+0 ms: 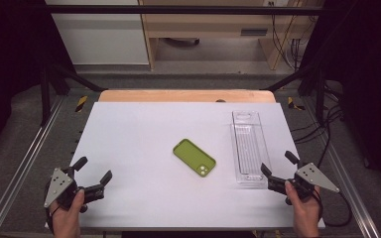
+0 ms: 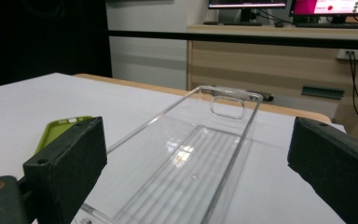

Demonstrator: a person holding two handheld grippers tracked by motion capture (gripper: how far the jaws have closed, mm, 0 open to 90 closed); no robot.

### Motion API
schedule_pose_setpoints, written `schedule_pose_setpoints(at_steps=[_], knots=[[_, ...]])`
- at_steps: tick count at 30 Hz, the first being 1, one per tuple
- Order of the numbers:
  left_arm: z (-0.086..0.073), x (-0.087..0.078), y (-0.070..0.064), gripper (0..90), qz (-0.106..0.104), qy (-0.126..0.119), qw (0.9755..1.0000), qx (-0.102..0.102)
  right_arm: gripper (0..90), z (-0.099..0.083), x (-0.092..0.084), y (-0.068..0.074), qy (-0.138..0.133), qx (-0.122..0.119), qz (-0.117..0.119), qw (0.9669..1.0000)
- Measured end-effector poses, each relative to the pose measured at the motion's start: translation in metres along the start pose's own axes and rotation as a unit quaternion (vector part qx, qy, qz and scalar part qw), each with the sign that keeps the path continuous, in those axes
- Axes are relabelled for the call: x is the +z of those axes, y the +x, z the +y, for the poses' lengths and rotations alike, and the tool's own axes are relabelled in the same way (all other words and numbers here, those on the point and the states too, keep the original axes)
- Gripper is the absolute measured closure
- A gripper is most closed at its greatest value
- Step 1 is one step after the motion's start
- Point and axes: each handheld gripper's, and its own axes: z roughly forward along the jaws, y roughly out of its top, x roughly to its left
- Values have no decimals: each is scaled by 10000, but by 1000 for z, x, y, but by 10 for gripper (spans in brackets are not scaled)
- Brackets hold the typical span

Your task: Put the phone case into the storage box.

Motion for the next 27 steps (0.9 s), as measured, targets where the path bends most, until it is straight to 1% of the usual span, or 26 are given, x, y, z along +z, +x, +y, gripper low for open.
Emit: schedule_pose_setpoints(at_steps=[1, 2, 4, 7, 10, 12, 14, 15, 16, 18, 21, 22, 24, 25, 27], knots=[[0, 0, 0, 11, 0, -3, 10000, -10, 50, 0, 0, 0, 0, 0, 0, 10000], [0, 1, 0, 11, -8, -4, 10000, -19, 48, -1, -2, -1, -23, 78, 1, 10000], [-1, 0, 1, 11, 15, -2, 10000, -31, 44, -1, -3, -2, -40, 83, -4, 10000], [-1, 0, 1, 11, 25, -12, 10000, -51, 41, -1, -3, -3, -36, 68, -13, 10000], [-2, 1, 1, 11, 24, 46, 10000, -28, 37, 1, -2, -2, -27, 74, -40, 10000], [-2, 1, 0, 11, 25, 47, 10000, -38, 37, 6, -1, 1, 59, 17, -80, 9999], [-2, 1, 0, 11, 29, 50, 10000, -40, 39, 12, 1, 5, 114, -50, -111, 9999], [-2, 1, 0, 11, 30, 50, 10000, -40, 40, 19, 3, 9, 205, -91, -168, 9996], [-2, 0, 1, 11, 42, 53, 10000, -35, 40, 27, 7, 13, 365, -163, -280, 9988], [-2, 0, 1, 11, 46, 39, 10000, -60, 39, 31, 9, 15, 410, -196, -273, 9986], [-2, 0, 1, 11, 48, 38, 10000, -66, 38, 47, 18, 23, 584, -342, -182, 9975], [-2, 0, 1, 11, 45, 37, 10000, -67, 36, 56, 25, 29, 681, -449, -84, 9966], [-2, 0, 2, 11, 40, 38, 10000, -76, 35, 60, 29, 32, 732, -487, -60, 9961], [-2, 0, 2, 11, 38, 38, 10000, -84, 36, 67, 35, 37, 797, -505, 14, 9955], [-2, 0, 2, 11, 41, 45, 9999, -80, 39, 74, 43, 43, 924, -544, 91, 9942]])
